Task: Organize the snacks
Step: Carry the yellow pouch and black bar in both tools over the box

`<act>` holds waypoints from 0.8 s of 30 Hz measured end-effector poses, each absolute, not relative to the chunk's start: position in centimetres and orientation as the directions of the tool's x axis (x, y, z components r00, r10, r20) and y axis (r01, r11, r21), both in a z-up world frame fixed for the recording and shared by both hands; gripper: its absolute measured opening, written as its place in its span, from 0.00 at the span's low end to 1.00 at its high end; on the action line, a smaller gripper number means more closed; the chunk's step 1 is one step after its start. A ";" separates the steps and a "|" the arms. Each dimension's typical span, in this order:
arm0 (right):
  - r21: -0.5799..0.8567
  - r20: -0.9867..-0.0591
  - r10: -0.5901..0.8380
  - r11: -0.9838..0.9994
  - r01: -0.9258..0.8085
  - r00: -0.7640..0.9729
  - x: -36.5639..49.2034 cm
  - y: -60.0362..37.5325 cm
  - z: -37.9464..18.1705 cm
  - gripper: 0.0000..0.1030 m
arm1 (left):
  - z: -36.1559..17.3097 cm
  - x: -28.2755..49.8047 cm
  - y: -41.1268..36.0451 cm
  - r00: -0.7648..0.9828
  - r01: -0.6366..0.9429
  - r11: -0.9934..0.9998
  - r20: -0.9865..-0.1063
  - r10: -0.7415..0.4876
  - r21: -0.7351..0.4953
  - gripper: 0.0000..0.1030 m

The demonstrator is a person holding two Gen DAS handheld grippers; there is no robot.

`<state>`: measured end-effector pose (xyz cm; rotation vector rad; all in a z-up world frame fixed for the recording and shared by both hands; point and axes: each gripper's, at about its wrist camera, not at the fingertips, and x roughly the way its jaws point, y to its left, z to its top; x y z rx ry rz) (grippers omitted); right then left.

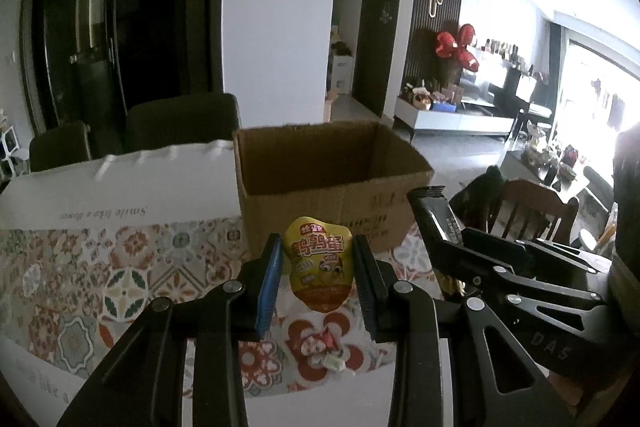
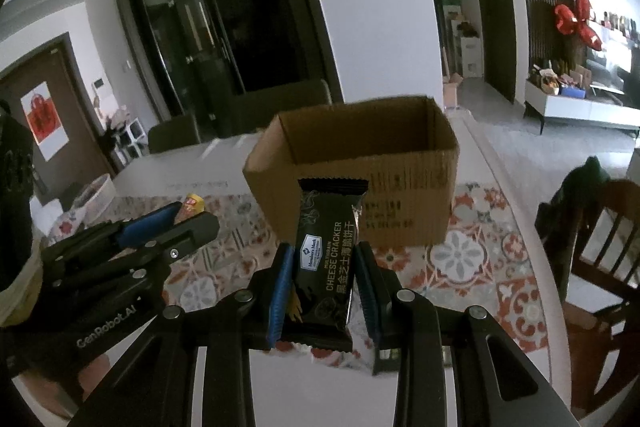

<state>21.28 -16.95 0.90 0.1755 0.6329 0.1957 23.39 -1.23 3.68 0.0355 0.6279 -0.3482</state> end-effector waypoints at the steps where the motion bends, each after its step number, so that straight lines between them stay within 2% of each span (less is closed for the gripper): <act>1: 0.221 -0.562 0.233 0.967 -0.127 0.794 21.5 -17.0 1.2 0.32 | 4.0 23.7 -1.3 0.757 0.327 0.942 -0.577 -0.307 -0.071 0.33; 24: 0.206 -0.526 0.217 0.971 -0.124 0.822 29.1 -19.3 5.4 0.32 | 7.4 31.2 -3.4 0.782 0.318 0.946 -0.547 -0.299 -0.063 0.33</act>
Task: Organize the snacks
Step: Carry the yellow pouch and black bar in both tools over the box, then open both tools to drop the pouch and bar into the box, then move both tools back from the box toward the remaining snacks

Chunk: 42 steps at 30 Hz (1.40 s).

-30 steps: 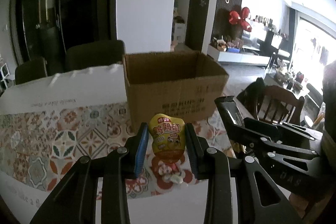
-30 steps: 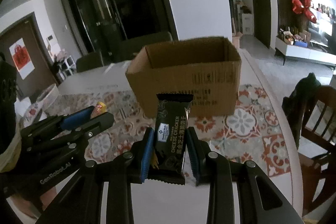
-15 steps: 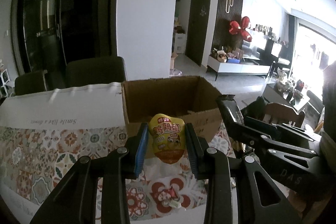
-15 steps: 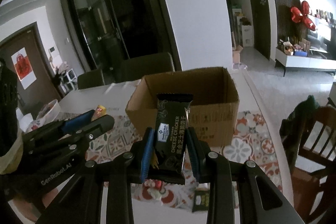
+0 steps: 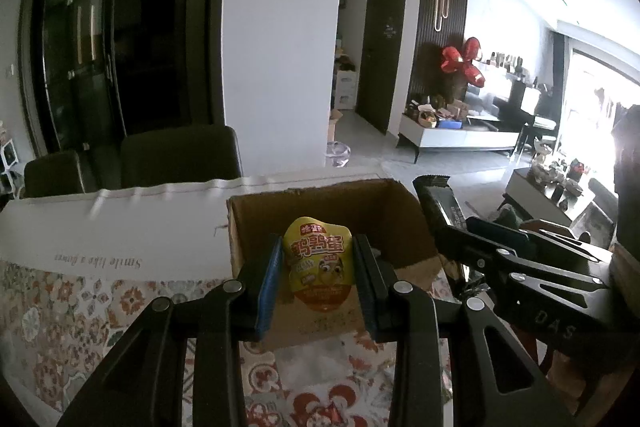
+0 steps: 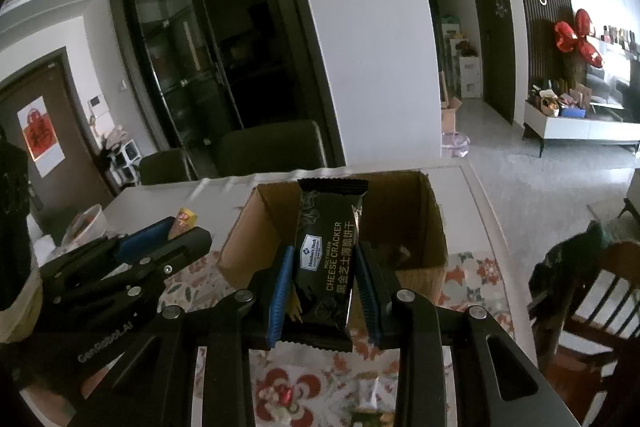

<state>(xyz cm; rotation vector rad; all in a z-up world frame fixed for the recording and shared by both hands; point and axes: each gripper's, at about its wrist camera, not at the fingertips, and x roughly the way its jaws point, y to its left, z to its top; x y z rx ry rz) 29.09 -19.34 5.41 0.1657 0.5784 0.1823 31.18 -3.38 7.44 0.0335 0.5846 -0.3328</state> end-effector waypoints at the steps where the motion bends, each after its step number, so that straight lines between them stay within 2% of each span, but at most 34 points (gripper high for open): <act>1: 0.206 -0.527 0.216 0.971 -0.123 0.822 29.6 -19.5 5.4 0.32 | 7.5 31.6 -3.6 0.783 0.315 0.947 -0.547 -0.295 -0.060 0.33; 22: 0.189 -0.595 0.198 0.976 -0.103 0.779 37.5 -21.5 3.1 0.32 | 4.5 39.6 -6.2 0.726 0.310 0.948 -0.627 -0.282 -0.068 0.34; 24: 0.183 -0.604 0.186 0.979 -0.093 0.775 37.8 -21.6 2.8 0.32 | 4.2 39.9 -6.2 0.723 0.305 0.950 -0.633 -0.277 -0.067 0.41; 25: 0.180 -0.607 0.180 0.980 -0.087 0.774 38.0 -21.6 2.7 0.32 | 4.1 40.1 -6.2 0.723 0.300 0.951 -0.635 -0.274 -0.069 0.50; 26: 0.174 -0.611 0.171 0.982 -0.080 0.773 38.2 -21.4 2.7 0.33 | 4.0 40.2 -6.0 0.727 0.294 0.953 -0.632 -0.269 -0.068 0.55; 28: 0.157 -0.623 0.153 0.985 -0.068 0.767 38.3 -21.5 2.4 0.33 | 4.1 40.2 -5.9 0.739 0.282 0.958 -0.625 -0.253 -0.055 0.58; 30: 0.155 -0.628 0.145 0.986 -0.059 0.765 38.2 -21.6 2.3 0.44 | 4.2 39.8 -5.8 0.742 0.276 0.960 -0.626 -0.242 -0.044 0.66; 35: 0.152 -0.618 0.140 0.987 -0.057 0.773 36.8 -21.7 2.6 0.44 | 4.8 38.0 -5.6 0.768 0.262 0.965 -0.605 -0.210 -0.003 0.74; 42: 0.156 -0.595 0.154 0.985 -0.074 0.789 34.2 -21.4 3.5 0.44 | 6.0 35.2 -4.9 0.787 0.261 0.965 -0.580 -0.210 0.005 0.74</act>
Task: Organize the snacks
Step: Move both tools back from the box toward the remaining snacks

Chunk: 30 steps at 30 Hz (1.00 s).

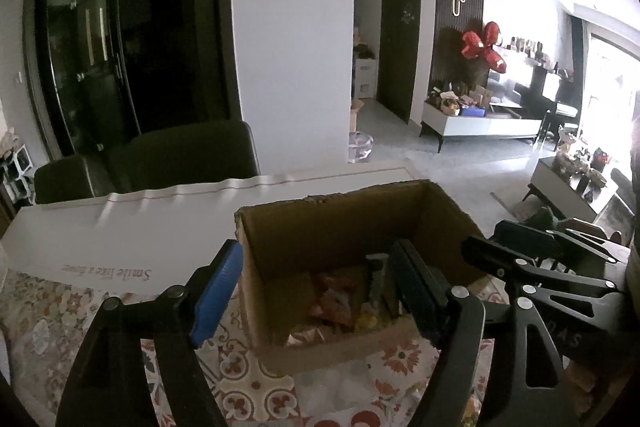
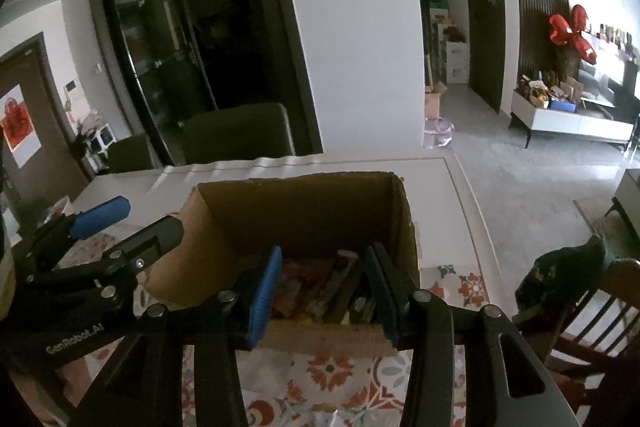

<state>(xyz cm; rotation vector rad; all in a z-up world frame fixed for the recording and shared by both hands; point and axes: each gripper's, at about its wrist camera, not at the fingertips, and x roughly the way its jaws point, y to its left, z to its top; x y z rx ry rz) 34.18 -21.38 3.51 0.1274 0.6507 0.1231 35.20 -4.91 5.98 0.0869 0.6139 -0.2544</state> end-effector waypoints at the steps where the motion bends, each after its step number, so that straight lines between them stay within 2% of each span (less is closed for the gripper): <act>1: 0.157 -0.591 0.157 0.984 -0.078 0.791 33.7 -21.2 3.7 0.44 | 6.2 34.5 -4.8 0.791 0.264 0.965 -0.574 -0.213 0.006 0.74; 15: 0.148 -0.567 0.177 0.983 -0.112 0.804 28.6 -19.5 4.1 0.44 | 6.4 28.5 -3.0 0.807 0.267 0.964 -0.547 -0.223 0.000 0.75; 30: 0.165 -0.620 0.183 0.981 -0.101 0.763 25.8 -19.5 0.5 0.44 | 2.6 25.6 -2.6 0.752 0.250 0.968 -0.627 -0.205 -0.017 0.78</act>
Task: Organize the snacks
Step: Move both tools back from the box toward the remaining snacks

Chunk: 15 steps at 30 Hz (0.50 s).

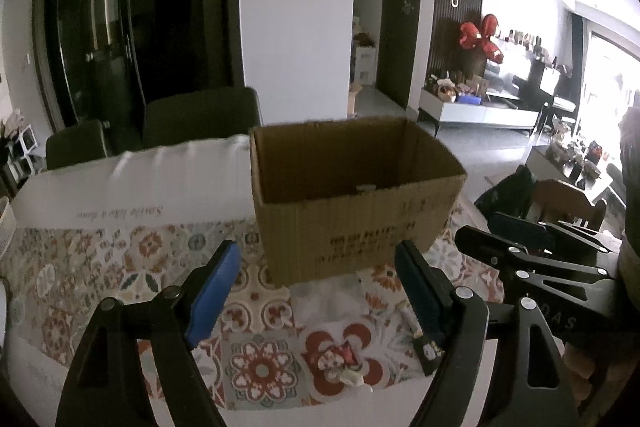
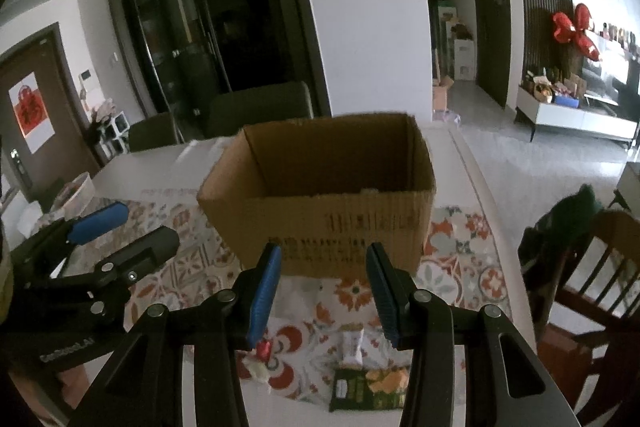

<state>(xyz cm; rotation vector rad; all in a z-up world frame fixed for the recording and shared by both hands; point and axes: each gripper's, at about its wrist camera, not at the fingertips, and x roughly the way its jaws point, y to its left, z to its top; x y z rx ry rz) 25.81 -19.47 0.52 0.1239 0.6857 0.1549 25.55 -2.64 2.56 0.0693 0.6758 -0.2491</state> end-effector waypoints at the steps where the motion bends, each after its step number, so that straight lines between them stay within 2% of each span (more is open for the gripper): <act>1: 0.165 -0.625 0.183 0.981 -0.100 0.759 25.7 -19.5 0.1 0.44 | 2.1 25.6 -2.6 0.744 0.252 0.967 -0.636 -0.206 -0.018 0.78; 15: 0.152 -0.735 0.163 0.986 -0.074 0.659 25.8 -19.6 -6.0 0.44 | -4.2 25.4 -2.8 0.622 0.250 0.968 -0.763 -0.175 -0.018 0.78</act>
